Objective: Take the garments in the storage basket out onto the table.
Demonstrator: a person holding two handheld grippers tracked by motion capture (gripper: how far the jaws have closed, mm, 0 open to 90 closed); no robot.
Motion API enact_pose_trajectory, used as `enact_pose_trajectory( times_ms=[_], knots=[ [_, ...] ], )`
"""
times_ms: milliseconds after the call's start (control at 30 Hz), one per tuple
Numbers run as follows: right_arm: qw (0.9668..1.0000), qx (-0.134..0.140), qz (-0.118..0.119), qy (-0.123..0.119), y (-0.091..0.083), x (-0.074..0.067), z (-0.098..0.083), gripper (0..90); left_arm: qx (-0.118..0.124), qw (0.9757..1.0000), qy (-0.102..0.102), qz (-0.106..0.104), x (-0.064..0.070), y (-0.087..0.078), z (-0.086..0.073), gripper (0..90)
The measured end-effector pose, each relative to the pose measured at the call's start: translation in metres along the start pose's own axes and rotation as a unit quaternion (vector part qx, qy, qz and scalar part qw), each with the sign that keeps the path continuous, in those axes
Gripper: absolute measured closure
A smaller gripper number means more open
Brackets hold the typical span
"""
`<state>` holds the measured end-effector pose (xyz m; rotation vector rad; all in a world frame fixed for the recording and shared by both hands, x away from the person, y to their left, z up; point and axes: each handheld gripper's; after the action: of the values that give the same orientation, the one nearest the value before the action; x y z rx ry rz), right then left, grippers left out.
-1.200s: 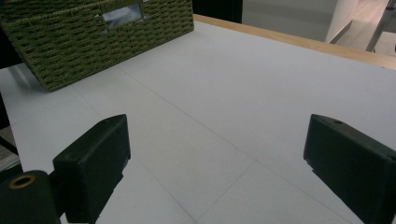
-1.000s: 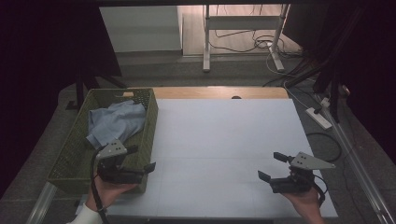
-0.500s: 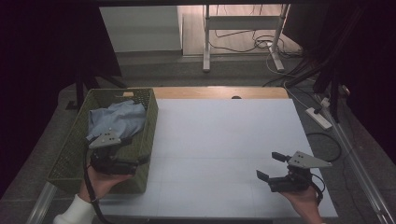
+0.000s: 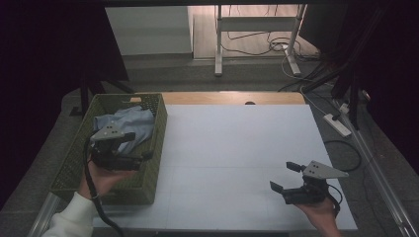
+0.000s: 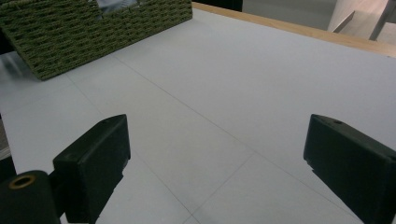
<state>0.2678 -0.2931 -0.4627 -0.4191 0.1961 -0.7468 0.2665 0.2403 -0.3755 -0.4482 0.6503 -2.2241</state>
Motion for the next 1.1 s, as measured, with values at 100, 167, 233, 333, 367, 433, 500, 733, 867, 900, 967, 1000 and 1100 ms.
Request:
enact_pose_trajectory(
  times_ms=[100, 167, 233, 333, 367, 433, 500, 733, 867, 900, 967, 1000, 1100],
  knots=[
    [1.0000, -0.001, 0.000, 0.000, 0.000, 0.000, 0.000, 7.6, -0.003, 1.0000, 0.001, 0.003, -0.004, 0.001, 0.003, 10.0],
    [1.0000, -0.002, 0.000, -0.001, 0.000, 0.000, -0.001, 7.6, -0.006, 1.0000, 0.003, 0.006, -0.006, 0.002, 0.005, 10.0],
    [1.0000, -0.002, -0.001, 0.000, 0.000, 0.001, -0.001, 7.6, -0.009, 0.9999, 0.005, 0.010, -0.007, 0.002, 0.008, 10.0],
    [1.0000, -0.003, -0.002, 0.000, 0.000, 0.001, -0.001, 7.6, -0.012, 0.9998, 0.009, 0.014, -0.009, 0.003, 0.011, 10.0],
    [1.0000, -0.004, -0.002, 0.000, 0.000, 0.001, -0.001, 7.6, -0.013, 0.9997, 0.011, 0.016, -0.009, 0.004, 0.012, 10.0],
    [1.0000, -0.004, -0.003, -0.002, 0.000, 0.001, -0.001, 7.6, -0.015, 0.9996, 0.013, 0.018, -0.010, 0.004, 0.014, 10.0],
    [1.0000, -0.005, -0.003, -0.001, 0.001, 0.001, -0.002, 7.6, -0.018, 0.9996, 0.015, 0.019, -0.013, 0.005, 0.016, 10.0],
    [1.0000, -0.008, -0.004, -0.004, 0.002, 0.000, -0.002, 7.6, -0.026, 0.9992, 0.010, 0.030, -0.024, 0.008, 0.019, 10.0],
    [0.9999, -0.011, -0.004, -0.006, 0.002, 0.001, -0.003, 7.6, -0.032, 0.9989, 0.007, 0.034, -0.031, 0.010, 0.019, 10.0],
    [0.9999, -0.011, -0.004, -0.005, 0.002, 0.001, -0.003, 7.6, -0.034, 0.9987, 0.007, 0.036, -0.033, 0.011, 0.020, 10.0],
    [0.9999, -0.012, -0.004, -0.005, 0.003, 0.000, -0.003, 7.6, -0.035, 0.9987, 0.008, 0.036, -0.037, 0.012, 0.020, 10.0],
    [0.9999, -0.013, -0.005, -0.006, 0.003, 0.000, -0.003, 7.6, -0.035, 0.9987, 0.009, 0.036, -0.039, 0.012, 0.020, 10.0],
    [0.9999, -0.015, -0.005, -0.007, 0.003, 0.000, -0.004, 7.6, -0.038, 0.9986, 0.002, 0.036, -0.047, 0.015, 0.020, 10.0]
  ],
)
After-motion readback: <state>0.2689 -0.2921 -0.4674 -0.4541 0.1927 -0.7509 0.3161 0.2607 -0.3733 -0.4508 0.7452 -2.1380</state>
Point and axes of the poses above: each handheld gripper's, and its own axes: y roughly forward along the jaws, z roughly out of its top, x roughly to its right, and after that the axes turned 3 degrees about -z, right-handed
